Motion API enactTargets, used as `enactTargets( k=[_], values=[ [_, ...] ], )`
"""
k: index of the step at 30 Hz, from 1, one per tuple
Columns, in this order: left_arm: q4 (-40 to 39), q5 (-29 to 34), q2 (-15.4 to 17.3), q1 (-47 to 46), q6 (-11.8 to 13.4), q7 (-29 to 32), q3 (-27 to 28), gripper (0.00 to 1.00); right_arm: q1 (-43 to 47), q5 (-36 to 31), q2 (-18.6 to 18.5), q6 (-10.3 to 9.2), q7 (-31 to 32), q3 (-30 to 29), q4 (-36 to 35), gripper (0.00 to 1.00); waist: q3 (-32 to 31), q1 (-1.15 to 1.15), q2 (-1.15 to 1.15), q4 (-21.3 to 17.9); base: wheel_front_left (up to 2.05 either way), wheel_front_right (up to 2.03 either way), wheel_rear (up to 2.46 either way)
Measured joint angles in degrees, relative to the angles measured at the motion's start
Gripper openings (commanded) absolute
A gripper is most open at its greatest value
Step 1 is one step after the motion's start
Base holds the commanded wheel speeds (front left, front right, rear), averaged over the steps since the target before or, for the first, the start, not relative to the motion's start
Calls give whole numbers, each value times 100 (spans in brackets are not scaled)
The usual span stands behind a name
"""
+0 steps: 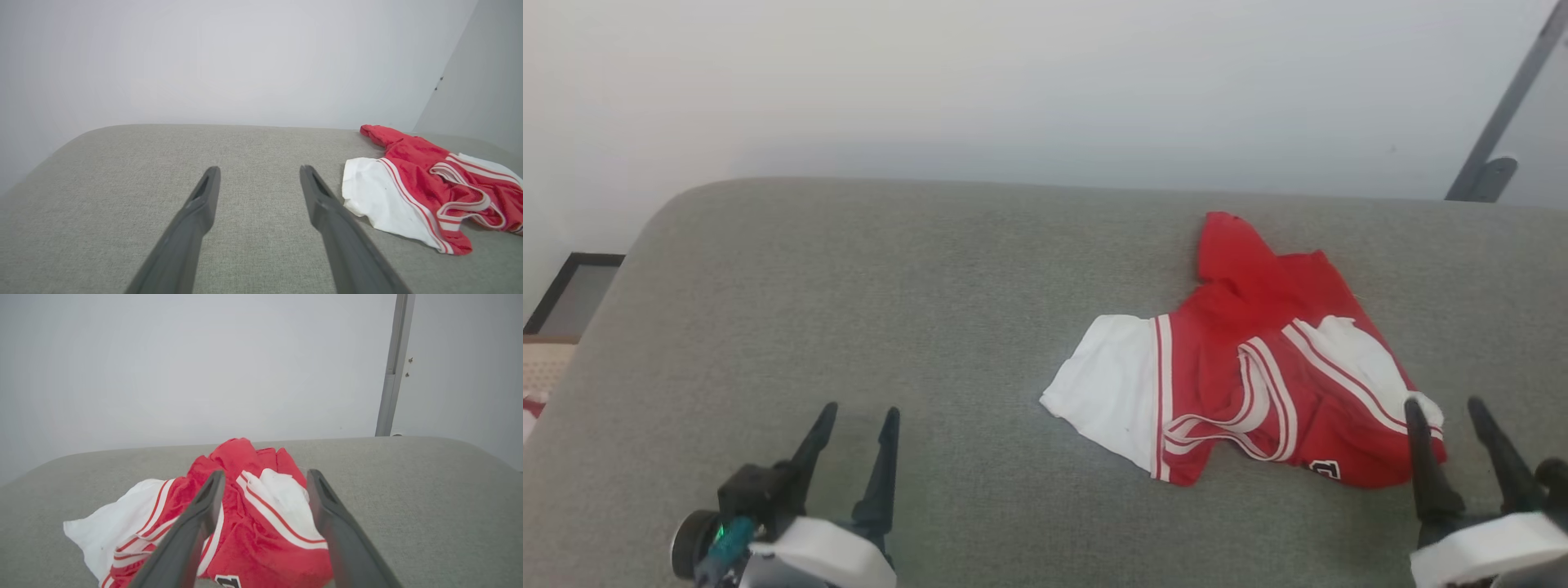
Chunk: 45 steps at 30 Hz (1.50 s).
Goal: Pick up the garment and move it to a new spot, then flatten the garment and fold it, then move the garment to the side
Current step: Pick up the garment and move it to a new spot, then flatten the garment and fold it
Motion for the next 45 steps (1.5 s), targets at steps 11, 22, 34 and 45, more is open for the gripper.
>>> enactTargets(
  k=[11, 22, 34, 45],
  values=[
    [-345, 1047, -634, 709, -238, 0, 782, 100, -124, 104, 3, 0, 1, -25, -153, 100, 1, 0, 0, -240, 0, 0, 0],
    [-293, 1369, -1060, 759, -563, 0, 1302, 100, -302, 110, -258, 0, 13, 354, 146, 100, 68, 0, 0, -295, 0, 0, 0],
    [-259, 1530, -1338, 426, -687, 0, 1400, 100, -2219, 871, -2085, 2, 2592, 1962, 637, 100, 708, 0, 0, -226, 0, 0, 0],
    [-85, 1334, -1365, -215, -553, 0, 948, 100, -3504, 2246, -2915, 4, 4441, 3225, 912, 100, 1549, 0, 0, -40, 0, 0, 0]
  ],
)
